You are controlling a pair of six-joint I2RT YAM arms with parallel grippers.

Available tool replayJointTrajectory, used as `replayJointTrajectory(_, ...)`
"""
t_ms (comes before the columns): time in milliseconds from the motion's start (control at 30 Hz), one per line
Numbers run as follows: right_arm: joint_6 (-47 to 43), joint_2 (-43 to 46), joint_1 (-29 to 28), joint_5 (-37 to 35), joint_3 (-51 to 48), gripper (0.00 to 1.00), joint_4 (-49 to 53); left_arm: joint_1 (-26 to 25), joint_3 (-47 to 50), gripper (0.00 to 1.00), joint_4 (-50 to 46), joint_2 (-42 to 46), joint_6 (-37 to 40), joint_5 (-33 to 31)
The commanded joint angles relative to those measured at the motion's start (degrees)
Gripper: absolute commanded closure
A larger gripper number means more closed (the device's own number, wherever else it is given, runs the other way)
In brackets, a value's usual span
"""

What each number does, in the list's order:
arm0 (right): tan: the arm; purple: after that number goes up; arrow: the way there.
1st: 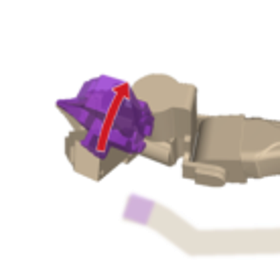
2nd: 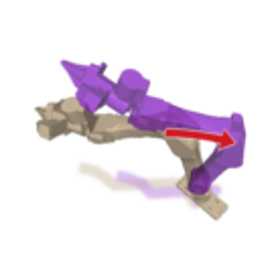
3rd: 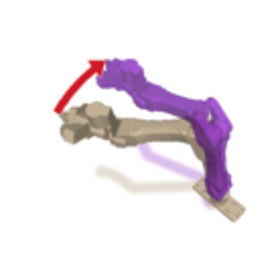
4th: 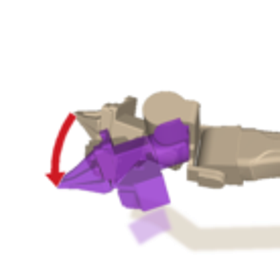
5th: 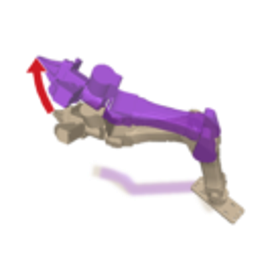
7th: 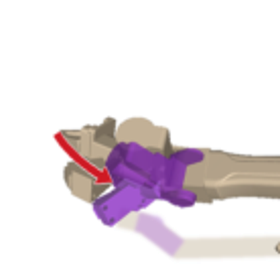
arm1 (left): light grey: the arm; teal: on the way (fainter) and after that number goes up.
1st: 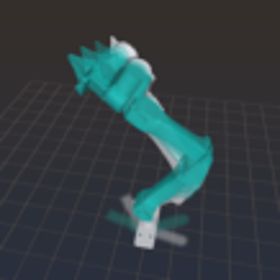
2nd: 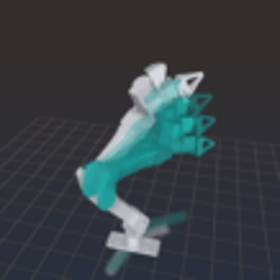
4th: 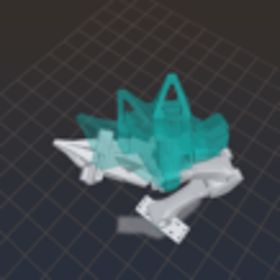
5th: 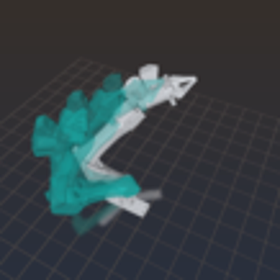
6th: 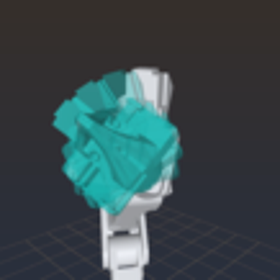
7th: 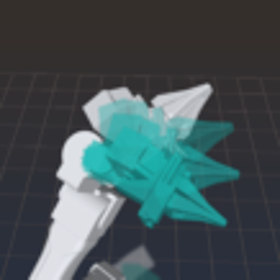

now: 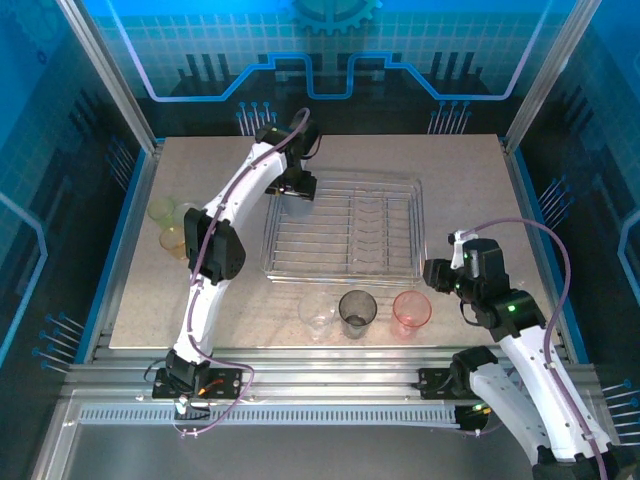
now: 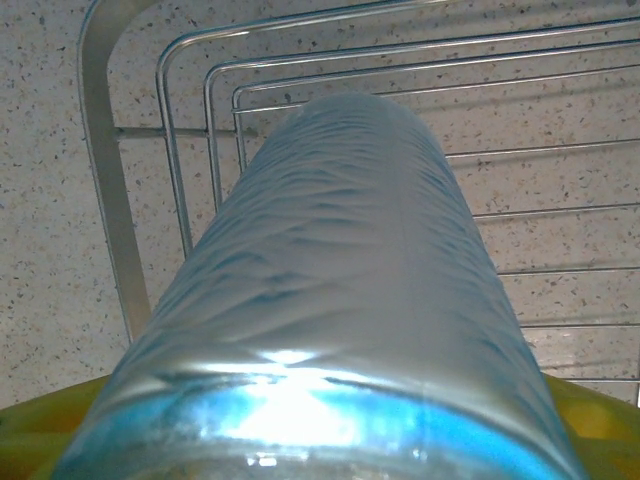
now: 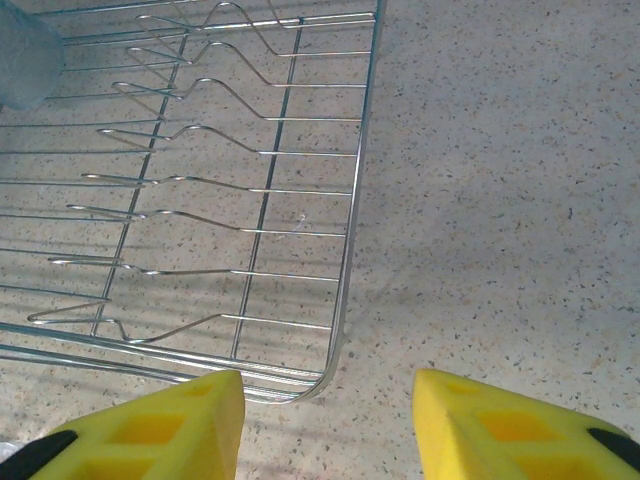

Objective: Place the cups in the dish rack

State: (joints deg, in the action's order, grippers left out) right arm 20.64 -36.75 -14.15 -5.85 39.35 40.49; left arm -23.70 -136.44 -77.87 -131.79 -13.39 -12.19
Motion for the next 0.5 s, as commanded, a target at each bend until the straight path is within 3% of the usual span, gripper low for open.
replayJointTrajectory(0,-0.79,0.28,0.88,-0.68,0.03,0.51,-0.24,0.85,-1.88,0.62,-2.42,-1.12,0.27,-0.56)
replayJointTrajectory(233,-1.13,-0.03,0.97,-1.24,0.03,0.50,-1.06,0.87,-2.06,0.61,-3.02,-1.14,1.03,-0.91)
replayJointTrajectory(367,-1.00,-0.51,0.97,-0.92,0.08,0.49,-1.84,0.86,-2.59,0.54,-3.15,-1.87,1.33,-0.99)
replayJointTrajectory(467,-1.35,-1.03,0.97,-1.82,0.19,0.47,-2.01,0.90,-3.69,0.42,-3.52,-2.85,1.82,-2.25)
